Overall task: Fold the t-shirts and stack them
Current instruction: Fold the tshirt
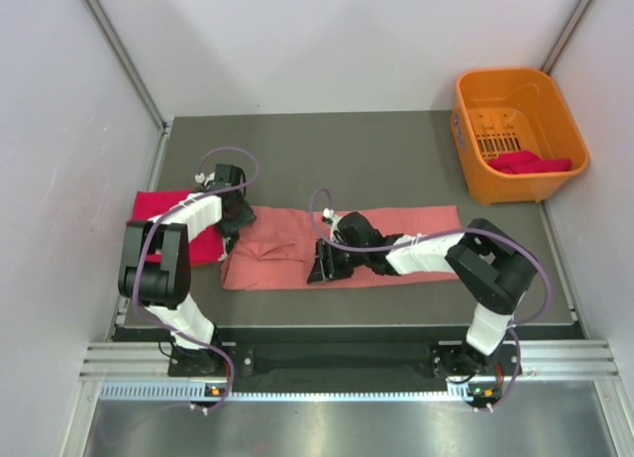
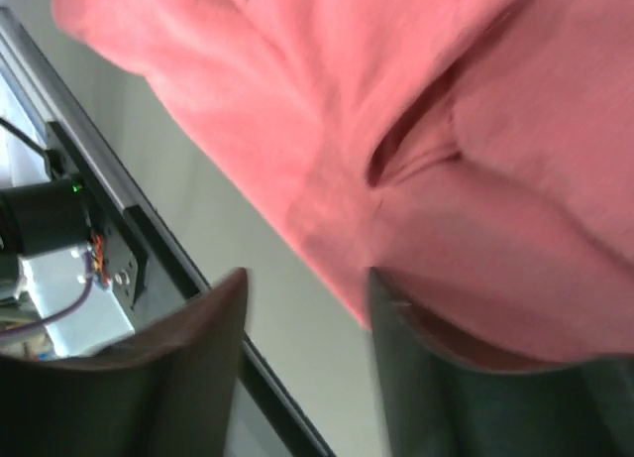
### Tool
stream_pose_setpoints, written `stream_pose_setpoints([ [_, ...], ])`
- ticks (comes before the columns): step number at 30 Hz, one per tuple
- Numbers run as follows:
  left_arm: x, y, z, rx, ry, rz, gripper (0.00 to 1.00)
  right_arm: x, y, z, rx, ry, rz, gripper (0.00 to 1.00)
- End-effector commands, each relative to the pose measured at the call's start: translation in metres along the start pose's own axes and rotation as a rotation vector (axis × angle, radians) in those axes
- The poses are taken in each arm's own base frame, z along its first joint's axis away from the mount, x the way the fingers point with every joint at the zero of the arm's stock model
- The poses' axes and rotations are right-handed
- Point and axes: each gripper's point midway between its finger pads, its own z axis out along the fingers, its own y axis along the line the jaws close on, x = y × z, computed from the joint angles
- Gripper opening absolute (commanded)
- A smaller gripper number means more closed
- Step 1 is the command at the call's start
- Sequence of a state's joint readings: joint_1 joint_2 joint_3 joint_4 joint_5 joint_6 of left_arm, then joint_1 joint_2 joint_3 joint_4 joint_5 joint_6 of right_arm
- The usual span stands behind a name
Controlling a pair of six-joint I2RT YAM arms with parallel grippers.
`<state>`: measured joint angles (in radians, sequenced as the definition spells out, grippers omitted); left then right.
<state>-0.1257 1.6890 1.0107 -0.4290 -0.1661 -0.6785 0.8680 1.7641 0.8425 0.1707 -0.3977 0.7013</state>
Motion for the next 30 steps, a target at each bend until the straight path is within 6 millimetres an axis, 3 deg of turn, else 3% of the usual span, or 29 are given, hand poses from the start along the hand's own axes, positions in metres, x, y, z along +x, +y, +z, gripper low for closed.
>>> stream_pose_setpoints([
  [1, -0.011, 0.005, -0.011, -0.02, -0.05, 0.006, 0.58, -0.02, 0.035, -0.012, -0.103, -0.1, -0.089, 0.55],
  [2, -0.013, 0.003, -0.013, -0.01, -0.062, 0.005, 0.59, -0.024, 0.035, -0.014, -0.094, -0.118, -0.095, 0.64],
  [5, -0.011, -0.004, -0.019, 0.017, -0.081, 0.004, 0.59, -0.039, 0.034, -0.013, -0.063, -0.154, -0.118, 0.73],
  [12, -0.009, -0.008, -0.039, 0.063, -0.117, 0.0, 0.59, -0.086, 0.048, -0.01, -0.022, -0.256, -0.144, 0.75],
  [14, -0.011, -0.012, -0.051, 0.087, -0.152, 0.006, 0.59, -0.093, 0.038, -0.005, 0.035, -0.261, -0.142, 0.75],
  [15, -0.006, -0.014, -0.054, 0.101, -0.157, 0.022, 0.59, -0.104, 0.045, -0.005, 0.039, -0.279, -0.144, 0.73],
  [20, 0.001, -0.043, -0.087, 0.288, -0.207, 0.109, 0.59, -0.115, 0.021, 0.005, 0.174, -0.272, -0.114, 0.65],
  [21, 0.014, -0.051, -0.091, 0.345, -0.18, 0.148, 0.59, -0.12, 0.018, 0.004, 0.2, -0.288, -0.113, 0.65],
  [24, 0.025, -0.066, -0.108, 0.413, -0.21, 0.244, 0.59, -0.119, 0.004, 0.003, 0.263, -0.284, -0.094, 0.63],
  [27, 0.036, -0.073, -0.118, 0.439, -0.228, 0.326, 0.59, -0.115, -0.006, 0.001, 0.266, -0.277, -0.07, 0.55],
  [30, 0.038, -0.066, -0.112, 0.393, -0.236, 0.344, 0.59, -0.112, -0.014, 0.0, 0.262, -0.27, -0.051, 0.47],
])
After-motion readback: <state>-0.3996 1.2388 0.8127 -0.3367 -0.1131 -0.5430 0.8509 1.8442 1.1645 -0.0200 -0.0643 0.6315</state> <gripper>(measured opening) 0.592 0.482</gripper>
